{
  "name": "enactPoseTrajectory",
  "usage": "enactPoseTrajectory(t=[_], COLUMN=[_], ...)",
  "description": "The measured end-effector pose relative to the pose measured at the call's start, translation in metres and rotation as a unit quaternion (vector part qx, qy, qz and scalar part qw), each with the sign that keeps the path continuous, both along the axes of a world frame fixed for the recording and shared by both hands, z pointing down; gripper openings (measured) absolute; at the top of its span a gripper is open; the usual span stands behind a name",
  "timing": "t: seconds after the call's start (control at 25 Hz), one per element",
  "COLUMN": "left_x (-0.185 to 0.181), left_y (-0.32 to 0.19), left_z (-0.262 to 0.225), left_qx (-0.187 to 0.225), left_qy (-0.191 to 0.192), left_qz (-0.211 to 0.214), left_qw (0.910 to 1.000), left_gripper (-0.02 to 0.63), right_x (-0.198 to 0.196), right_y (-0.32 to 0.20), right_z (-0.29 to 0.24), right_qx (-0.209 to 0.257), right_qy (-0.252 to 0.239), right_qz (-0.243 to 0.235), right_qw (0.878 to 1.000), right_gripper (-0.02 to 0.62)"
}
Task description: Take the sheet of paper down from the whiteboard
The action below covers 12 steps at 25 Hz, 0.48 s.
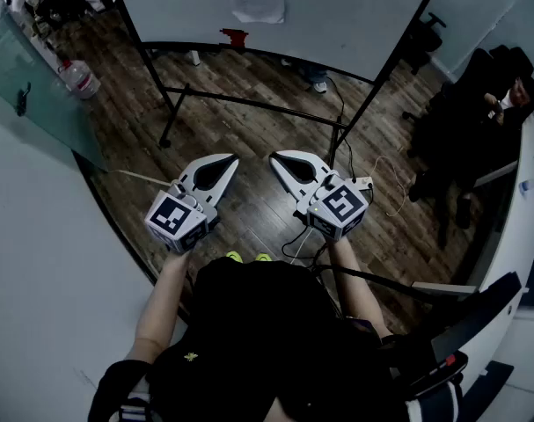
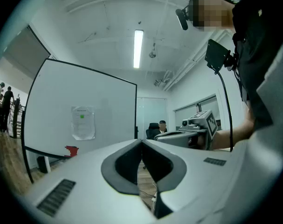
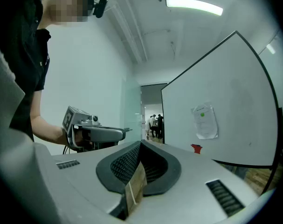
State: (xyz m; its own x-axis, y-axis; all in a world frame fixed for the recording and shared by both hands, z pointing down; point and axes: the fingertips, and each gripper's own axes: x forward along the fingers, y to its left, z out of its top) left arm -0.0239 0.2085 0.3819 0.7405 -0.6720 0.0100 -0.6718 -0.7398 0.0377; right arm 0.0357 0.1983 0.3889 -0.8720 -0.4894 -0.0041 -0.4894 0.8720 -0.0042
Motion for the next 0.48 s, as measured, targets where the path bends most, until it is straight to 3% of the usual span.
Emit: enactPoseTrajectory(t=[0.48], left_x=[0.009], left_y=[-0.014], left_z=[-0.001], left_qx=[0.003], left_qy=[-0.008], left_qz=[-0.006], left_qw=[0.9999], left_gripper=[0.02], right_x=[0.014], right_y=[-0.007], right_z=[-0.005], right_qx=[-0.015], right_qy=[-0.012], right_qz=[-0.005], right_qw=[1.0], right_gripper=[0.015])
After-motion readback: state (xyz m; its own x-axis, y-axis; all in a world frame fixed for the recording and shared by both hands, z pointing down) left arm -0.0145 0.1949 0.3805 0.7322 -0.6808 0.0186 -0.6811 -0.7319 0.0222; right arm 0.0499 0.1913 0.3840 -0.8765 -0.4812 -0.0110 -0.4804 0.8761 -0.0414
